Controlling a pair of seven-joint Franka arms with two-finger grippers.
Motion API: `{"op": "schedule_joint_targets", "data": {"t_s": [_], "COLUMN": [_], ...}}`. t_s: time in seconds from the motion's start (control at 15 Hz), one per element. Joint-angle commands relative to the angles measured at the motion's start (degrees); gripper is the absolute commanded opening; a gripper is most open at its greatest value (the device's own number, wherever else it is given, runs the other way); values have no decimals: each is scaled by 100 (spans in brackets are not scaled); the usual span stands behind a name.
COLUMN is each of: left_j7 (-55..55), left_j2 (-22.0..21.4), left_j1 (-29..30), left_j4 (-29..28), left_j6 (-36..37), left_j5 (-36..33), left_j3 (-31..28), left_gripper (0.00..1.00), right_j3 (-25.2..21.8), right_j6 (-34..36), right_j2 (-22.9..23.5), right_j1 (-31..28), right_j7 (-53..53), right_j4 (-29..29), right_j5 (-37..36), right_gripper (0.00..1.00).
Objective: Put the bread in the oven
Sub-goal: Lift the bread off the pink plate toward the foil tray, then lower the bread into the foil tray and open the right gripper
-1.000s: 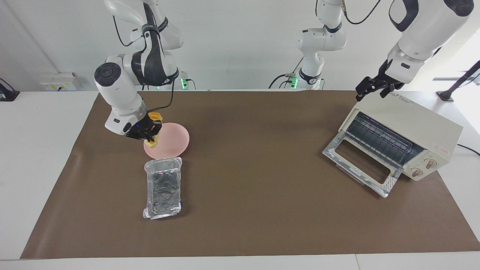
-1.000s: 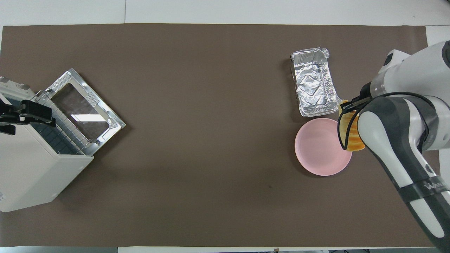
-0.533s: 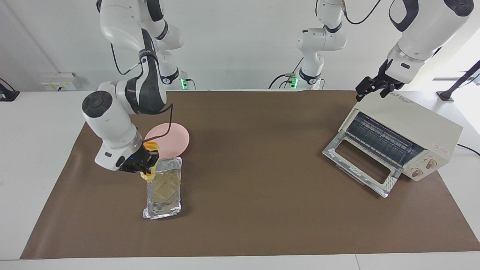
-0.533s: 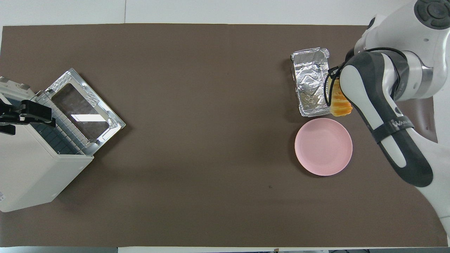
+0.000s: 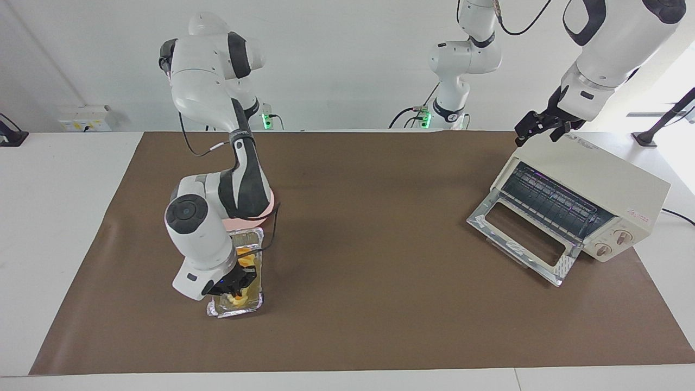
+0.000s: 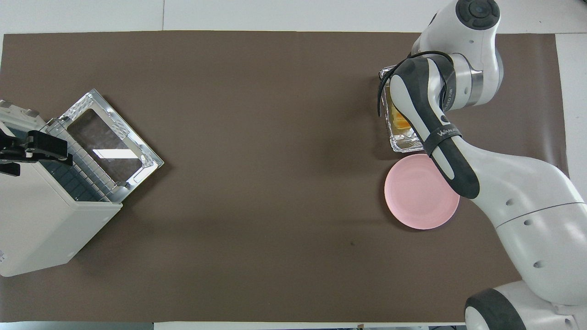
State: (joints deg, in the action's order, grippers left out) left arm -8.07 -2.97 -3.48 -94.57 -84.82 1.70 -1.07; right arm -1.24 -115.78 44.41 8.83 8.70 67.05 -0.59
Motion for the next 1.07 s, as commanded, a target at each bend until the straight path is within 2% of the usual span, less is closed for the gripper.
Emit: {"op": "schedule_joint_targets", "data": {"t_s": [0.0, 0.07, 0.13, 0.47, 0.67, 0.8, 1.0], "left_j7": [16, 16, 16, 16, 16, 16, 16], "left_j2": [-142, -142, -142, -142, -142, -142, -142], "left_j1": [67, 67, 67, 67, 67, 67, 67], "left_j4": [-167, -158, -167, -167, -167, -167, -167], "left_j6": [-105, -105, -105, -114, -105, -114, -105], "left_j5": [40, 40, 40, 40, 40, 40, 40], "left_j3": [45, 45, 36, 36, 45, 45, 45], "left_gripper": [100, 100, 100, 100, 100, 100, 100], "right_j3": [1, 1, 1, -25, -34, -43, -43], "right_j6": [-85, -50, 28, 960, 882, 638, -730], "right_j2": [-20, -46, -90, -512, -504, -626, -1108], "right_j1": [-74, -92, -101, -214, -452, -557, -602], "right_j7": [-79, -105, -175, -176, 376, 474, 685], "right_j4": [19, 45, 54, -7, 106, 517, 1991], "right_j5": [-21, -3, 32, 182, 103, 68, 68], "right_gripper": [0, 58, 100, 100, 100, 100, 100]}}
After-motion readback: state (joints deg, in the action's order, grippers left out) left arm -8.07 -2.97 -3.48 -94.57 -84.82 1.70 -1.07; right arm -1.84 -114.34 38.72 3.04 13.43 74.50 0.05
